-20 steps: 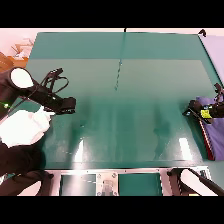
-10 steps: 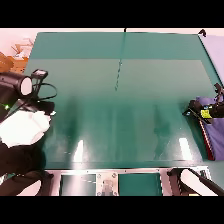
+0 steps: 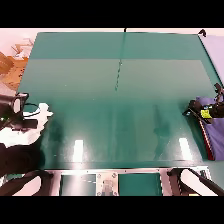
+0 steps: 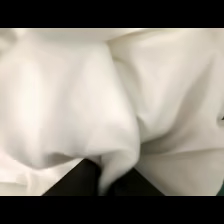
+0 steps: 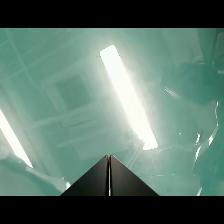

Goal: Fold the shirts.

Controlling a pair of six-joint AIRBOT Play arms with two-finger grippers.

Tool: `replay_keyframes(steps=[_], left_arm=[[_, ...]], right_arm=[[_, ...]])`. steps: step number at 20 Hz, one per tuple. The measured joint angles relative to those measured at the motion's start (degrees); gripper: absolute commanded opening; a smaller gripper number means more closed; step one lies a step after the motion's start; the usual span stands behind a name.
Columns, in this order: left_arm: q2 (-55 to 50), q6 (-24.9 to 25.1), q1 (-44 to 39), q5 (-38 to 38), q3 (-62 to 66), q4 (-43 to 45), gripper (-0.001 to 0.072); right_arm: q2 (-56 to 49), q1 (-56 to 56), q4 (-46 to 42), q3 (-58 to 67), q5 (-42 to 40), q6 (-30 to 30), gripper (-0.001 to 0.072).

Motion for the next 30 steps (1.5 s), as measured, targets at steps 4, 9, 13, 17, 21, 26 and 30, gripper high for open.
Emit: replay_keyframes(steps=[4,9,13,17,21,26,30], left_arm=[[-0.04,6.34,0.59,-1.18,7.98,-11.54,0.0019],[-0.04,11.50,-10.86,-2.58,25.14,-27.89,0.0019],[-1.99,12.50,-28.39,5.22,30.47,-33.44,0.0021],[-7.76,12.85,-41.46,13.35,31.95,-36.02,0.0718],[-10.62,12.09,-43.21,14.97,32.44,-36.15,0.0718],[-11.30,9.07,-34.49,6.49,31.98,-35.56,0.0718],[-11.41,7.48,-30.32,-0.96,26.34,-37.22,0.0718]], right_arm=[[0.00,-0.02,-0.02,0.00,0.00,0.00,0.0016],[0.00,-0.02,0.00,0.00,-0.02,0.00,0.0016],[0.00,0.00,0.00,-0.04,-0.72,0.00,0.0017],[0.00,0.00,0.07,-0.04,-0.94,0.00,0.0412],[-0.02,0.00,0.68,-0.04,-0.90,0.02,0.0429],[-2.16,1.70,5.14,-0.85,-2.60,-1.46,0.0429],[-8.90,5.77,11.61,-1.18,-5.70,-5.42,0.0429]])
